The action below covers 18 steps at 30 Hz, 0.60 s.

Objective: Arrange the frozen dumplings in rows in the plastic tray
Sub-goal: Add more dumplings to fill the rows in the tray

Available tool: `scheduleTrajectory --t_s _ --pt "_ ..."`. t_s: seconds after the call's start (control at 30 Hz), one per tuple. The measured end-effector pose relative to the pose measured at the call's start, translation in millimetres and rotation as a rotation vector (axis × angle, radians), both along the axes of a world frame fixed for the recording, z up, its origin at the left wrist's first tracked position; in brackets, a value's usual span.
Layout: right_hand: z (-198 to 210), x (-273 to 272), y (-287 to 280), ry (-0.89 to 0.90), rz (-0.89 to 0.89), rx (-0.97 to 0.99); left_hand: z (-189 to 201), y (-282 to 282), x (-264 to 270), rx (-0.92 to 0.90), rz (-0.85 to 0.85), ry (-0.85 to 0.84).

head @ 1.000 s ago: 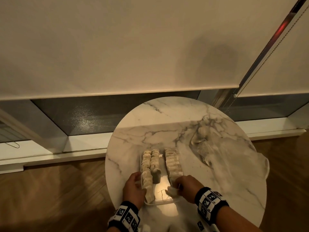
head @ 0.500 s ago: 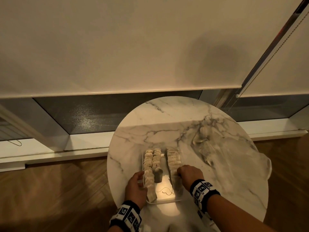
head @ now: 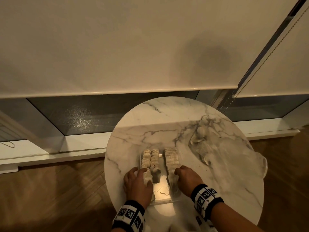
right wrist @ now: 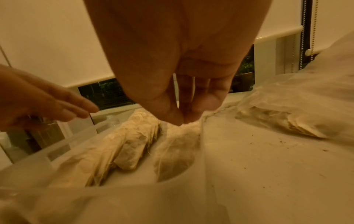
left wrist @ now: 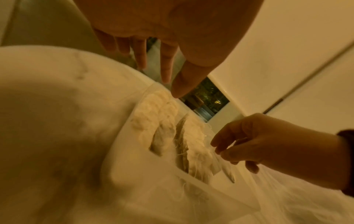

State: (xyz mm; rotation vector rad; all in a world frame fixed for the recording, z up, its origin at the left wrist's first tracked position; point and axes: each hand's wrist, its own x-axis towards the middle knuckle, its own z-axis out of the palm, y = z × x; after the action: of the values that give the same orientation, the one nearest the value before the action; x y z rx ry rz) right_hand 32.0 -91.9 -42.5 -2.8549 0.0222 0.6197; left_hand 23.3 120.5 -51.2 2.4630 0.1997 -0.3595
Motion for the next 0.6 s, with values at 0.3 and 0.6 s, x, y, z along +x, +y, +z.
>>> scheduleTrajectory --t_s 0.3,0.6 --pt "-3.0 -20.1 15.8 0.252 -0.005 0.103 3.6 -59.4 7.2 0.017 -0.487 0.211" --pt "-11.8 -22.7 23.7 0.284 -0.034 0.135 -16.4 -75.5 21.6 0.110 -0.550 0.349"
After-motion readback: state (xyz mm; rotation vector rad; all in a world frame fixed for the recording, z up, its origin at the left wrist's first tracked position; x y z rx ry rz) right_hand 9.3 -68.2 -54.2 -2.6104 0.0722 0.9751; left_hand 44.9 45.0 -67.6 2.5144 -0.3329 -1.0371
